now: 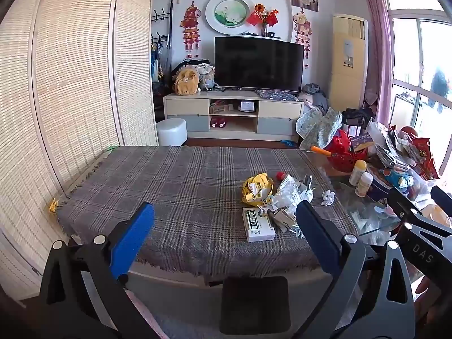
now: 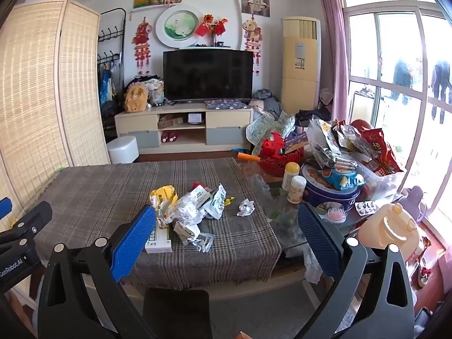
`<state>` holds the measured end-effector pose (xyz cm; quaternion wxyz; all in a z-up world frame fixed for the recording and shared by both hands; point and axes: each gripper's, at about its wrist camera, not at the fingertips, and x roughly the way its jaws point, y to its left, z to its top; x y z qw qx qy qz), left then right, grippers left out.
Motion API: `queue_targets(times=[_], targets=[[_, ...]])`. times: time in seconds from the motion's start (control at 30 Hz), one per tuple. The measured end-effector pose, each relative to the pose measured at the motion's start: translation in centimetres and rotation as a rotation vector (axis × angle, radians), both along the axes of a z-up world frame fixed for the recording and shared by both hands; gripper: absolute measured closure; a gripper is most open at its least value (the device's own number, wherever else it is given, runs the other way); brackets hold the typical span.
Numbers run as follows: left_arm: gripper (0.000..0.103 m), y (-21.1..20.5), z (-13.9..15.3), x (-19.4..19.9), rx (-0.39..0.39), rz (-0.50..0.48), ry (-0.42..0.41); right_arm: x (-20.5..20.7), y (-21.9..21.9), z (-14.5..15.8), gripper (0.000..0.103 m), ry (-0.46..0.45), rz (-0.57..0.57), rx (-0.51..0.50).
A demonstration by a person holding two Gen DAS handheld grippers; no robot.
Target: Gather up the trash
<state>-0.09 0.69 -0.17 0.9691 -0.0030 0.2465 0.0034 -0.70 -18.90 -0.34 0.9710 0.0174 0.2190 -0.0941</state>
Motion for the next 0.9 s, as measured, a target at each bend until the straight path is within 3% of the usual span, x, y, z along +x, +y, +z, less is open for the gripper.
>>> queue_targets(times=[0.9], targets=[[0.008,-0.4,1.0,-0.3,0.004,-0.001,-0.022,-0.5,-0.1,0.9,0.003,-0.014,-0.004,0.009]])
